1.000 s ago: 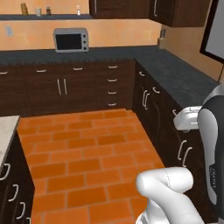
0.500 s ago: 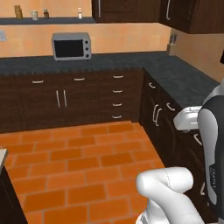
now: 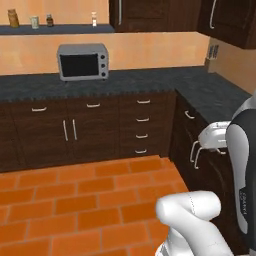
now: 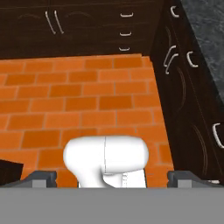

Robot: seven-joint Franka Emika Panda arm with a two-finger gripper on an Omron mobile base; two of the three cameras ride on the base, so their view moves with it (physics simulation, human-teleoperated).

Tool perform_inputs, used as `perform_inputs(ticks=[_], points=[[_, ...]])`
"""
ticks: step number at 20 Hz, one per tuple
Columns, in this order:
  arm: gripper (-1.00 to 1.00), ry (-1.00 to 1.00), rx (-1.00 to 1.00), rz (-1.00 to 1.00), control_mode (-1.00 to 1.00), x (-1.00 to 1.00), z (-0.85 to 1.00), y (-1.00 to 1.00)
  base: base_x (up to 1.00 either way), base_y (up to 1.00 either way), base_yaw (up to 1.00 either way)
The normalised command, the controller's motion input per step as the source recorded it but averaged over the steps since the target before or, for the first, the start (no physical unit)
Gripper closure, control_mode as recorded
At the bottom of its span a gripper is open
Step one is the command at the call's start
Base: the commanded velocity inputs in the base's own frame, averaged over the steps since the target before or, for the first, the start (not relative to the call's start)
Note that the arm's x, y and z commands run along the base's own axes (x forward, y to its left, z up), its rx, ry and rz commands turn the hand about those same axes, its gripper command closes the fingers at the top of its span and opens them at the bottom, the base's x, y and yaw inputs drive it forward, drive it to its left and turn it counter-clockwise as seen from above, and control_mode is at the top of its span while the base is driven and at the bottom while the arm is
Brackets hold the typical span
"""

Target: Gather all objects into one cabinet and sort the glasses and bowls to opposite sides.

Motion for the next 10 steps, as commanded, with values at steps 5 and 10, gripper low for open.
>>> perform_inputs(ticks=[5,10], points=[[-1.00,0.00,0.00,0.00,1.00,0.00,0.00,0.00,1.00,0.01,0.00],[-1.00,0.00,0.00,0.00,1.00,0.00,0.00,0.00,1.00,0.21,0.00]])
